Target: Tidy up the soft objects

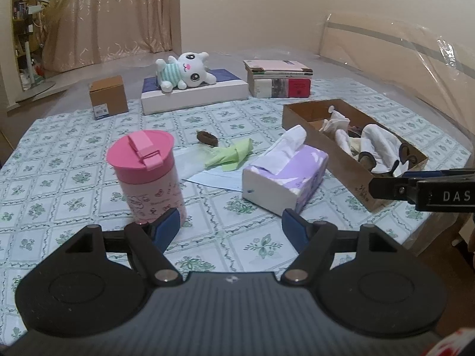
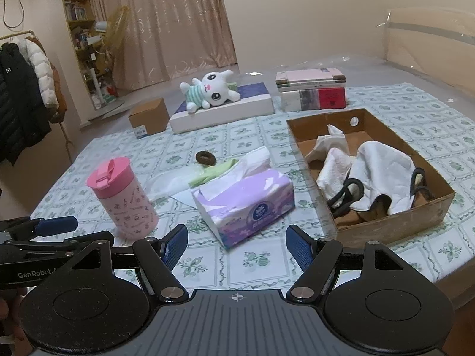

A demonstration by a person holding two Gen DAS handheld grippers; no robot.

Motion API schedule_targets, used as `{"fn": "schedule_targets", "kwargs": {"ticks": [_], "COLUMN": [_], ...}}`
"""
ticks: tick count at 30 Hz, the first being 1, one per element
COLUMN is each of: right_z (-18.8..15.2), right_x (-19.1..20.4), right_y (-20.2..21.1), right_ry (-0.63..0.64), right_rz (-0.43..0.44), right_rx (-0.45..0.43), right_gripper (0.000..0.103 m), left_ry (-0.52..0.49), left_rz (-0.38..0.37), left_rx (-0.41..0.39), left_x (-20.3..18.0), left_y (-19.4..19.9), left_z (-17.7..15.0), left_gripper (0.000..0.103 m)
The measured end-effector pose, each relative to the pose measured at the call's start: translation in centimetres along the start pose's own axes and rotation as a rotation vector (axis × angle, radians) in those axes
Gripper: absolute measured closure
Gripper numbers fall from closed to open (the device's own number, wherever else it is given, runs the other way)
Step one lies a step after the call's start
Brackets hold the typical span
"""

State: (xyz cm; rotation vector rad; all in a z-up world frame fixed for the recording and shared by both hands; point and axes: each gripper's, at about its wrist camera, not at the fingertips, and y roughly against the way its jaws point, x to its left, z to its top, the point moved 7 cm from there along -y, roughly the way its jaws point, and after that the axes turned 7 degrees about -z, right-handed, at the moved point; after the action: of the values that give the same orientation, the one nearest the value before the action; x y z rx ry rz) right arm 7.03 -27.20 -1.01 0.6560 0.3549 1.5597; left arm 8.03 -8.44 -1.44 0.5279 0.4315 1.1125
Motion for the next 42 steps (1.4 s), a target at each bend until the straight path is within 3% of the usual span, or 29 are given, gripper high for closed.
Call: {"fn": "schedule_targets", "kwargs": {"ticks": [11, 29, 36, 42], "right_z": [0.2, 0.5, 0.7, 1.4], "right_x": [1.3, 2.7, 2.8, 2.5], "right_y": [-0.8, -1.8, -2.1, -2.6], "right_ry": [0.02, 0.043, 0.046, 0.069], "right_rz": [0.026, 0.049, 0.054, 0.053], "right_rx": [0.004, 0.013, 0.016, 0.011], "right_gripper": [0.03, 0.03, 0.03, 0.03], "left_ry": [0.084, 0.103, 0.06, -0.068], "left_rz": [0.011, 0.031, 0.018, -0.008], "left_rx": [-0.005, 0.001, 0.008, 0.002], "left_x": [2.0, 4.4, 4.7, 5.0], "left_y": [1.0, 1.8, 1.5, 0.9], "left_z": [-0.2, -0.1, 1.0, 4.3], "left_gripper": [0.03, 0.03, 0.03, 0.03]}}
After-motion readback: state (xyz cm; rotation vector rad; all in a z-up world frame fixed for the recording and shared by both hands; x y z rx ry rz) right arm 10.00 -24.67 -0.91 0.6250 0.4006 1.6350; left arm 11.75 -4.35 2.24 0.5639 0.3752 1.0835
